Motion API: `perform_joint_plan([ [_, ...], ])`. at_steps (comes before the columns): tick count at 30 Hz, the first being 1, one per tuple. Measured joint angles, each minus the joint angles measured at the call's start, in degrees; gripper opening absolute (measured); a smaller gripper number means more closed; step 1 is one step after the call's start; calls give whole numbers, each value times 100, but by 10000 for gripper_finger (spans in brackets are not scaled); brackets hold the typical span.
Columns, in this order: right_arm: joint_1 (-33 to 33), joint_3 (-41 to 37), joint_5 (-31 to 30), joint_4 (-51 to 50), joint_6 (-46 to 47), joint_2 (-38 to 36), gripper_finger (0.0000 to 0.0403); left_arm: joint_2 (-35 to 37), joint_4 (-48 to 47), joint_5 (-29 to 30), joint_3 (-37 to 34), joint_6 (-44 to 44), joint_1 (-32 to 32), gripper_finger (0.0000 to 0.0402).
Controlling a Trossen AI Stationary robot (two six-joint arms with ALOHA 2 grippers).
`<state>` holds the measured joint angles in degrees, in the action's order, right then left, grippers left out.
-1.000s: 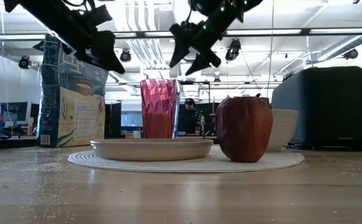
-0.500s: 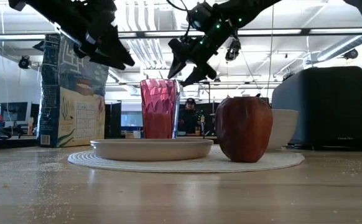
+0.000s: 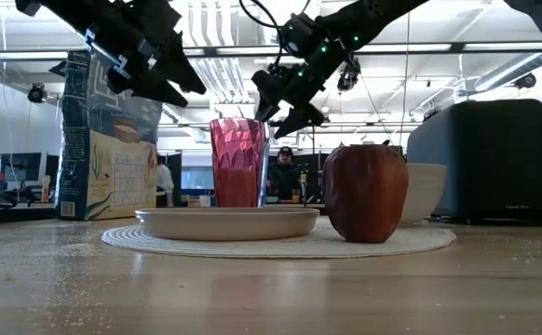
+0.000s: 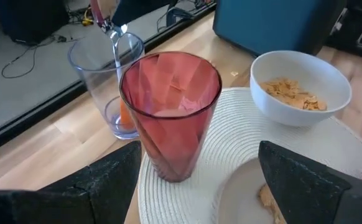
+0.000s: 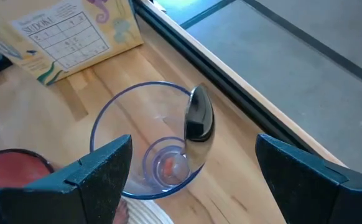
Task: Arrange a breakfast setting
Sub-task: Put the orange spoon to the right side of the white placemat
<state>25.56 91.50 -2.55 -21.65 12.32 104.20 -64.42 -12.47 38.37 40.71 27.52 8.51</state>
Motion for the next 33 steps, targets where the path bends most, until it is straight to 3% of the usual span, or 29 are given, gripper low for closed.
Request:
perform_joint_plan([
  [5,-2,0,2,2,-35,7,326,-15,8,-192,85,514,6,307],
  [11,-2,0,2,53,-43,7,312,-17,-33,-770,93,313,-9,307],
  [18,-2,0,153,101,-30,7,273,-6,-47,-906,191,248,-38,307],
  [23,-2,0,152,129,334,7,270,-2,-197,-928,351,311,-37,307],
  [33,-2,7,151,94,140,7,264,-17,-656,-1266,459,-66,-55,307],
])
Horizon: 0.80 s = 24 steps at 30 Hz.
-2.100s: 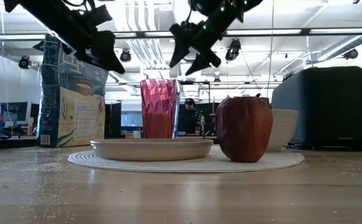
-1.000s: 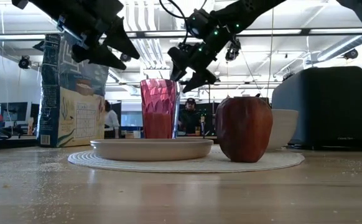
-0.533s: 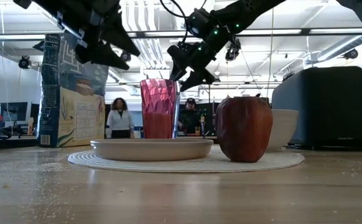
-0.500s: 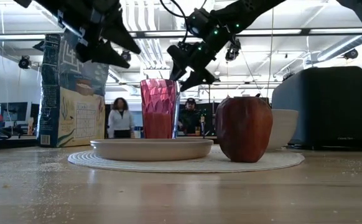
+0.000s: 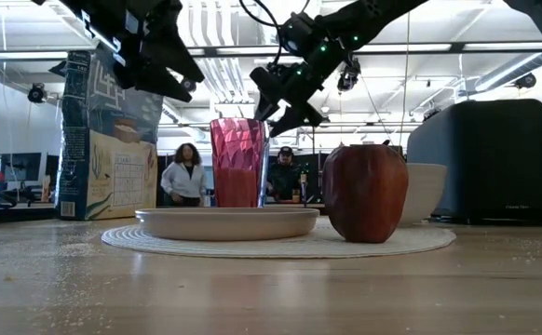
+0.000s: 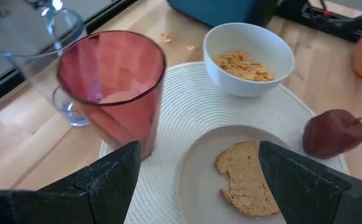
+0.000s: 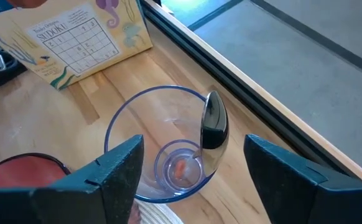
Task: Arrange a breakfast setting
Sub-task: Put the orange spoon to the right side of the white placemat
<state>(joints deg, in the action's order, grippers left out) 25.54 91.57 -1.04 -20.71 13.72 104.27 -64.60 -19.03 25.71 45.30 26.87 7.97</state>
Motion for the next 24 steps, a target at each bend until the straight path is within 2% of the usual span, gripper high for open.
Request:
perform_joint_plan([
  [11,11,0,-68,0,-11,0,180,2,81,25,0,-66,-4,307],
  [17,11,4,-494,2,-23,0,137,2,23,27,0,-67,-4,307],
  [24,11,4,-501,5,-24,0,77,2,-67,29,0,-67,-4,307],
])
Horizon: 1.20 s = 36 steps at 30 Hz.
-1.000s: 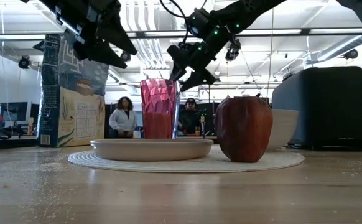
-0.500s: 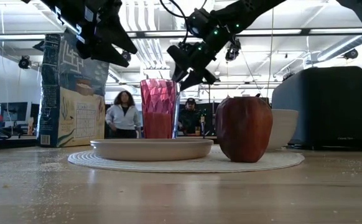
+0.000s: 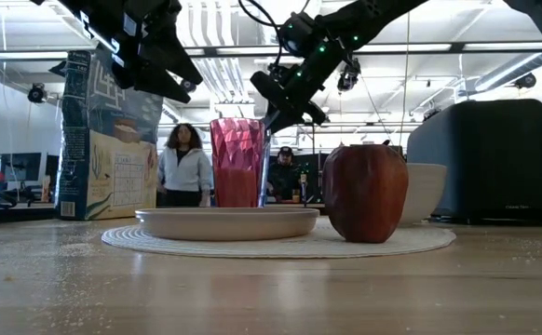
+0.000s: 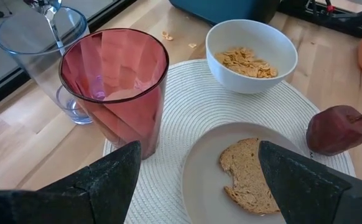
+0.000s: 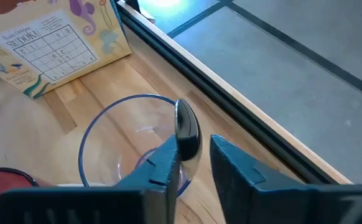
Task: Arrange a breakfast setting
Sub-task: Put the orange spoon to the right side of the white placemat
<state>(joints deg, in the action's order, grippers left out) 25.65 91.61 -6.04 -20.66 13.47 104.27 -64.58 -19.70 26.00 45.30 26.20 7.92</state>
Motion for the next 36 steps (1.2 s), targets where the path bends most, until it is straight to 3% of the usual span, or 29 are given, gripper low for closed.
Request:
perform_joint_plan([
  [9,7,2,-14,38,-46,0,12,0,-24,0,0,-17,0,307],
  [17,2,2,12,52,-50,-54,9,0,-425,-53,284,-175,0,307],
  [26,1,2,56,212,-63,-541,9,-20,-490,-1033,570,-330,2,307],
  [36,0,2,6,-40,-194,-965,9,-44,-389,-1051,649,-160,0,307],
])
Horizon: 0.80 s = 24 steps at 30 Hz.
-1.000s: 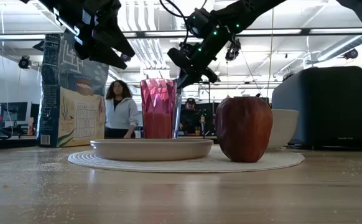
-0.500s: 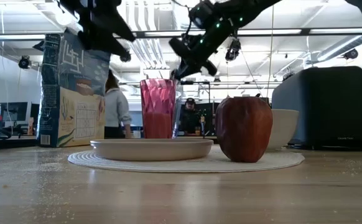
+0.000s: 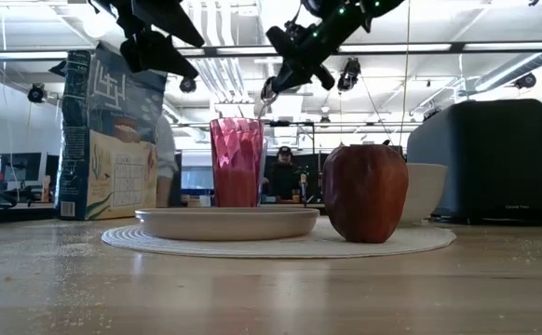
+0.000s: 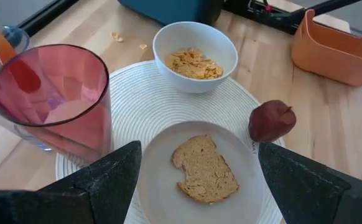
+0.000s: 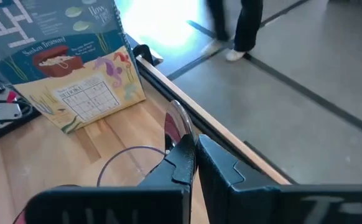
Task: Arrange a breakfast setting
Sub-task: Put the orange spoon to the right side of the white placemat
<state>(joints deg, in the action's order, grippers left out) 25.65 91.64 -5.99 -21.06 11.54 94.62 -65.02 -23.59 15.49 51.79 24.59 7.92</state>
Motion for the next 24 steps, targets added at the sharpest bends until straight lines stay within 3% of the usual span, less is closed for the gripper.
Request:
perform_joint_plan([
  [10,0,0,-57,-155,-275,-577,8,-181,394,263,0,-12,-7,307],
  [15,-53,0,32,-593,-630,-908,8,-124,829,1104,0,-682,-24,307],
  [19,-144,0,542,-699,-854,-1146,8,-114,965,2077,-4,-1131,-24,307],
  [24,-483,2,1183,-724,-1067,-1267,8,-339,1875,2042,-4,-1734,-24,307],
])
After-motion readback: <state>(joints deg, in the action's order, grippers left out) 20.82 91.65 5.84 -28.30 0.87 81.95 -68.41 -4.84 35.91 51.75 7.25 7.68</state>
